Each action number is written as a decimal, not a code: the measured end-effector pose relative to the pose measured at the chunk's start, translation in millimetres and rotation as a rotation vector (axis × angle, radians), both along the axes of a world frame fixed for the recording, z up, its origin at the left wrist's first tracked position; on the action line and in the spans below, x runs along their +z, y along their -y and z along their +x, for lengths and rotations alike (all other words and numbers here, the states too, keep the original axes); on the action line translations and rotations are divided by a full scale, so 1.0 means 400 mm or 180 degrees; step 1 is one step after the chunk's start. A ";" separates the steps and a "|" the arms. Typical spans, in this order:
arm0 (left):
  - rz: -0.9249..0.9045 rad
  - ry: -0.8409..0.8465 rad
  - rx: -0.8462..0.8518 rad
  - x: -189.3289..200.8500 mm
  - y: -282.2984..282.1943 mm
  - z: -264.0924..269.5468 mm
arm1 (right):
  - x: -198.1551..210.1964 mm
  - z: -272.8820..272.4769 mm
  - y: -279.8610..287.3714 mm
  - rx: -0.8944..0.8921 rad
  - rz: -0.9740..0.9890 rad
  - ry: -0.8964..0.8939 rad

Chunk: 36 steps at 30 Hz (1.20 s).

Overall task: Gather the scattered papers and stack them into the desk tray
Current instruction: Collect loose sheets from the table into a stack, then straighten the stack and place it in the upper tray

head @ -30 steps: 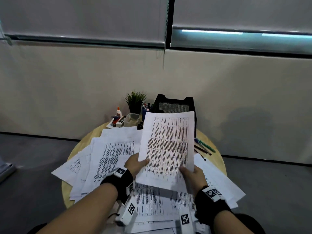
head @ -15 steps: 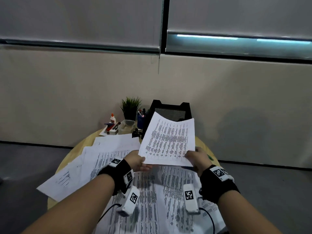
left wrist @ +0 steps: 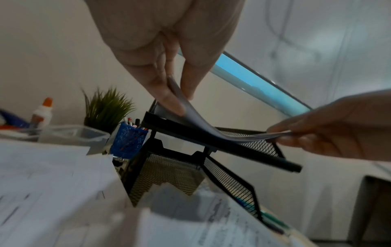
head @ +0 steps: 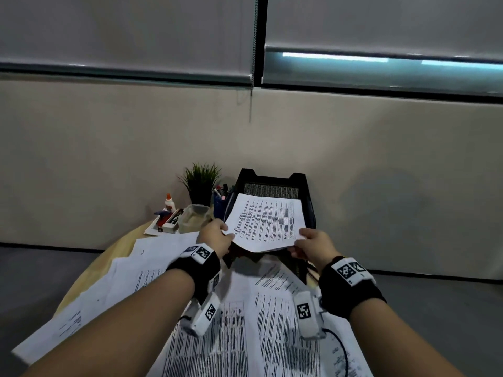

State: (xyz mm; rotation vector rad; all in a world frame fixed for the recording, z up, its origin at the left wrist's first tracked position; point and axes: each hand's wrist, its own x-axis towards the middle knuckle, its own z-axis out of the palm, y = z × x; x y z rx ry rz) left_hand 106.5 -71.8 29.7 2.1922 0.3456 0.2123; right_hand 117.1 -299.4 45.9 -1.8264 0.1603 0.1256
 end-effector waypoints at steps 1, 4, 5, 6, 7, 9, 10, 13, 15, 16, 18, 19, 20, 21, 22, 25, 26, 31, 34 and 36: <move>0.0274 -0.0010 -0.0075 -0.001 -0.002 0.010 | -0.004 0.003 -0.002 0.0028 -0.0206 -0.0009; 0.0630 -0.0069 -0.0273 -0.013 -0.005 0.042 | -0.018 0.024 -0.002 0.0199 -0.1323 0.0209; 0.0770 -0.0084 -0.0317 -0.017 -0.004 0.048 | -0.017 0.027 -0.001 0.0268 -0.1782 0.0261; 0.0942 -0.0106 -0.0353 -0.021 -0.004 0.053 | -0.015 0.029 0.000 0.0330 -0.2202 0.0302; 0.1106 -0.0133 -0.0388 -0.024 -0.002 0.058 | -0.014 0.032 -0.001 0.0380 -0.2537 0.0325; 0.1396 -0.0225 -0.0467 -0.030 0.005 0.069 | -0.009 0.038 -0.004 0.0414 -0.2911 0.0326; 0.1513 -0.0269 -0.0504 -0.035 0.010 0.072 | -0.008 0.043 -0.008 0.0416 -0.3013 0.0323; 0.1719 -0.0301 -0.0457 -0.054 0.029 0.068 | -0.009 0.047 -0.012 0.0437 -0.3110 0.0304; 0.1732 -0.0139 -0.0321 -0.066 0.036 0.060 | -0.013 0.039 -0.007 0.0454 -0.3101 0.0393; 0.1700 -0.0080 -0.0235 -0.068 0.036 0.051 | -0.015 0.028 -0.003 0.0460 -0.3068 0.0484; 0.1586 -0.0008 -0.0101 -0.065 0.030 0.024 | -0.020 -0.004 0.006 0.0453 -0.2963 0.0668; 0.1497 0.0010 -0.0076 -0.063 0.026 0.005 | -0.024 -0.024 0.012 0.0432 -0.2899 0.0733; 0.1422 0.0023 -0.0070 -0.060 0.021 -0.016 | -0.028 -0.045 0.016 0.0395 -0.2829 0.0757; 0.1366 0.0018 -0.0070 -0.059 0.017 -0.041 | -0.030 -0.072 0.021 0.0348 -0.2757 0.0757; 0.1345 0.0003 -0.0071 -0.060 0.012 -0.064 | -0.037 -0.095 0.026 0.0298 -0.2684 0.0770; 0.1367 -0.0314 -0.0122 -0.077 -0.002 -0.135 | -0.069 -0.161 0.045 0.0310 -0.2568 0.0714; 0.1384 -0.0484 -0.0158 -0.086 -0.008 -0.159 | -0.084 -0.183 0.051 0.0375 -0.2541 0.0607; 0.1570 -0.1392 -0.0413 -0.156 -0.041 -0.287 | -0.148 -0.310 0.068 0.0647 -0.2501 -0.0040; 0.1668 -0.1776 -0.0449 -0.200 -0.058 -0.359 | -0.186 -0.371 0.074 0.0691 -0.2493 -0.0220; 0.1686 -0.1901 -0.0413 -0.226 -0.060 -0.406 | -0.210 -0.407 0.079 0.0694 -0.2516 -0.0315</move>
